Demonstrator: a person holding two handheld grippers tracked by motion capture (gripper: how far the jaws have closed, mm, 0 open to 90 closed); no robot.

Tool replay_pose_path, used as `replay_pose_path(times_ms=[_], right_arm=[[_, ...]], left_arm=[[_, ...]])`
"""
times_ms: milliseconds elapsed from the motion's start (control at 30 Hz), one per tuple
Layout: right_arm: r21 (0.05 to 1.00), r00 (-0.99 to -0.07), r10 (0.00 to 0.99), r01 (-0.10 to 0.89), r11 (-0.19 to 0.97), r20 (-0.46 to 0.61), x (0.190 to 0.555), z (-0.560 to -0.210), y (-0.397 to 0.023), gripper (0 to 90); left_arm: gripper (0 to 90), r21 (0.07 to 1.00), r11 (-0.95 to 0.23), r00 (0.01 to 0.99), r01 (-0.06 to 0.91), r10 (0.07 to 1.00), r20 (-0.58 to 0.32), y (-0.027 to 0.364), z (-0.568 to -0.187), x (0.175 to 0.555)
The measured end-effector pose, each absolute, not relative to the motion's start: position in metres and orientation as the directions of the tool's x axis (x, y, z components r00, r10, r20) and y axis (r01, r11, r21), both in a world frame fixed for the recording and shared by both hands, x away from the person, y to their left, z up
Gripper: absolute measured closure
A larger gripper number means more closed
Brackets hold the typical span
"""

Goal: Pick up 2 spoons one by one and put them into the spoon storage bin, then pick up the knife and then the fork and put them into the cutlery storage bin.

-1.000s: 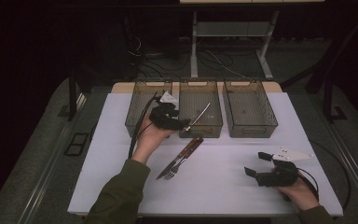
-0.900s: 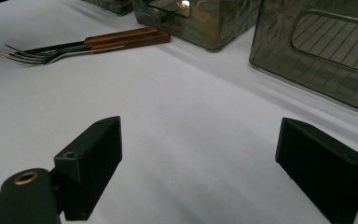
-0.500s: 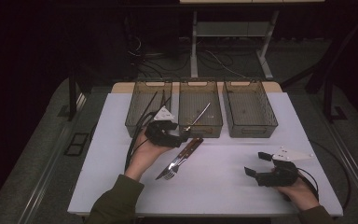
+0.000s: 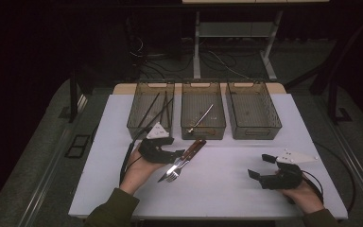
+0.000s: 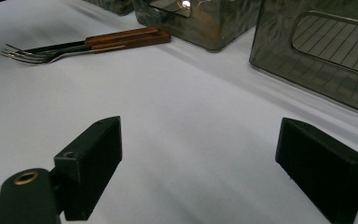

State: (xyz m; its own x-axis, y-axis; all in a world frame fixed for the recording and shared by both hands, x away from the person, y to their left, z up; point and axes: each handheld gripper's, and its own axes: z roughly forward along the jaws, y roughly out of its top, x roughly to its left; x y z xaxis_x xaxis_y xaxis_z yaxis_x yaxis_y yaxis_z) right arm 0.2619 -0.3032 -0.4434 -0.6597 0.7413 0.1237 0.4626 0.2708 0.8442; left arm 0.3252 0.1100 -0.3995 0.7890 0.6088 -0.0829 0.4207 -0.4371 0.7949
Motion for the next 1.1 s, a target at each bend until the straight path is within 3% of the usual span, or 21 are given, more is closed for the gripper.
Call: replay_pose_path(times_ms=[200, 300, 1100], right_arm=[[0.842, -0.66, 0.741, 0.464, 0.274, 0.123, 0.262, -0.444, -0.302, 13.8], [0.843, -0.659, 0.742, 0.464, 0.273, 0.122, 0.262, -0.443, -0.302, 13.8], [0.842, -0.656, 0.744, 0.468, 0.27, 0.126, 0.263, -0.443, -0.303, 13.8]], left_arm=[[56.6, 0.78, -0.433, 0.775, 0.452, 0.624, -0.103, 0.119, -0.408, 0.32], [60.6, 0.768, -0.45, 0.775, 0.455, 0.625, -0.093, 0.117, -0.413, 0.32], [67.6, 0.731, -0.46, 0.764, 0.504, 0.633, -0.129, 0.096, -0.438, 0.336]])
